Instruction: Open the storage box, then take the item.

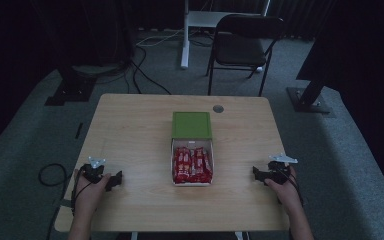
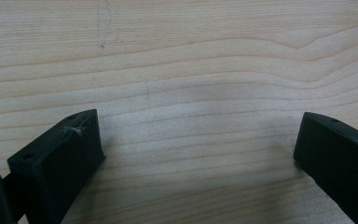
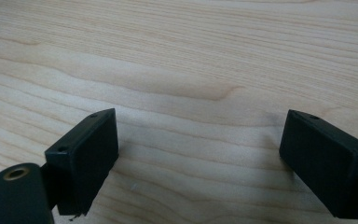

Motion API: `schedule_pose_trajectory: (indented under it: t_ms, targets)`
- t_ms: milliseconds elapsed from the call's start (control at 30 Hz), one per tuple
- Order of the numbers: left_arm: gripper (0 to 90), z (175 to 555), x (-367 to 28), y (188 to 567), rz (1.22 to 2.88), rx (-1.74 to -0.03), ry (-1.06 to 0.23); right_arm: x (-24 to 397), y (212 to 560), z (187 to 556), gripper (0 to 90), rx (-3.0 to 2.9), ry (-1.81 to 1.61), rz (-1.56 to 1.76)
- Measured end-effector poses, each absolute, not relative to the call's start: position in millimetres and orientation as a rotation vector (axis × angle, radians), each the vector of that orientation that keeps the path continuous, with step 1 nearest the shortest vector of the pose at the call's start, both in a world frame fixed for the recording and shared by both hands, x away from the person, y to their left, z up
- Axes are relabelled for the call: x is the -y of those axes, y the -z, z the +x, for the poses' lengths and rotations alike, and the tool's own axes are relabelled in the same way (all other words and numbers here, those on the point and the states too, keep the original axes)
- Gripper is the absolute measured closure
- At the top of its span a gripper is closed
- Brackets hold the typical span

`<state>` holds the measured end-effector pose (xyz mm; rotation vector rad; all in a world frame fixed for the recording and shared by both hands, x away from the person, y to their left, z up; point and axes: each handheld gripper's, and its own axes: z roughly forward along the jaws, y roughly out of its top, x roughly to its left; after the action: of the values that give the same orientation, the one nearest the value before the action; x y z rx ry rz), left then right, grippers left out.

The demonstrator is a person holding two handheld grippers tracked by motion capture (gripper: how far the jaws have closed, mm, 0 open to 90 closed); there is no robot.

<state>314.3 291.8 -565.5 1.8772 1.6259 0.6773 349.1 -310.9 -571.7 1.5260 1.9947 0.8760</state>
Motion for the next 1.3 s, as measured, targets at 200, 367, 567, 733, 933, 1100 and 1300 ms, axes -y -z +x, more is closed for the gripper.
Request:
schedule_pose_trajectory:
  t_ms: [200,367,567,733,933,1100,1300]
  targets:
    - [1.7,314.2,-291.8,565.5,1.877,-1.626,-0.677,309.4,571.7,348.8,11.1,-1.982,-0.871,1.537]
    - [1.6,314.3,-291.7,565.5,1.876,-1.626,-0.677,307.9,571.5,348.7,11.4,-1.965,-0.864,1.551]
    - [1.6,314.3,-291.7,565.5,1.875,-1.626,-0.678,303.5,570.4,347.7,11.4,-1.945,-0.845,1.555]
    - [1.6,314.3,-291.7,565.5,1.876,-1.626,-0.678,298.6,564.1,347.4,13.0,-1.933,-0.856,1.567]
    - [1.6,314.3,-291.7,565.5,1.876,-1.626,-0.678,289.6,557.3,348.4,13.1,-1.928,-0.877,1.567]
    - [1.7,314.3,-291.6,565.6,1.875,-1.626,-0.678,281.8,550.0,349.5,13.1,-1.914,-0.894,1.569]
    - [1.6,314.3,-291.6,565.6,1.875,-1.626,-0.678,273.4,538.0,349.6,13.2,-1.908,-0.913,1.559]
